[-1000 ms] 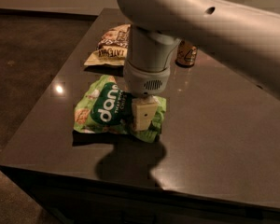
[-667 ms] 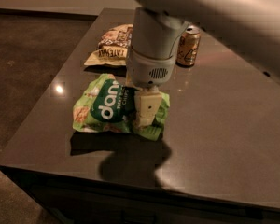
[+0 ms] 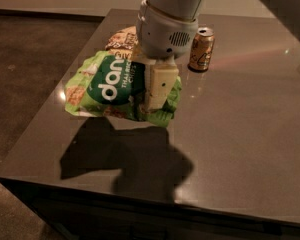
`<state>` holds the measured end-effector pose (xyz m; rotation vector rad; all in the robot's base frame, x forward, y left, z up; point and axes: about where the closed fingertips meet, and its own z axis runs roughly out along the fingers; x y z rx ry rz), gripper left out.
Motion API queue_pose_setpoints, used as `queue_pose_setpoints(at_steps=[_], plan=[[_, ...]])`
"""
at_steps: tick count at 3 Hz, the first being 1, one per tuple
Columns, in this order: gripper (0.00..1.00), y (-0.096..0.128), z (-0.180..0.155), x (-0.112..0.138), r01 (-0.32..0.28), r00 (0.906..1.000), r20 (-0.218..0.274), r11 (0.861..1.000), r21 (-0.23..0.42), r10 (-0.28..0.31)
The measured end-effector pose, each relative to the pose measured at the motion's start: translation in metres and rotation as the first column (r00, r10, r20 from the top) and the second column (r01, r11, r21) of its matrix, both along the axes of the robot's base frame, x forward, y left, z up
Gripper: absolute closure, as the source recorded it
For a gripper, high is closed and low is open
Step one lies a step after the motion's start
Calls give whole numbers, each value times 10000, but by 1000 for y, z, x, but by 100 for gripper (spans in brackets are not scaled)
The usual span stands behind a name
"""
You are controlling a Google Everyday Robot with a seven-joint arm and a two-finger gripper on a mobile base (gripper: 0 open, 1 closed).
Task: Pick green rice chip bag
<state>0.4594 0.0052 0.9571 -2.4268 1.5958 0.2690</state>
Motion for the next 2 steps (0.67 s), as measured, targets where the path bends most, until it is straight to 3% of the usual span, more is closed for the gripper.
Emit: queue_pose_setpoints(at_steps=[1, 2], plan=[[100, 6, 22, 2, -173, 9997, 161, 9984, 534, 165], [100, 13, 23, 9, -116, 9992, 400, 9972, 744, 86]])
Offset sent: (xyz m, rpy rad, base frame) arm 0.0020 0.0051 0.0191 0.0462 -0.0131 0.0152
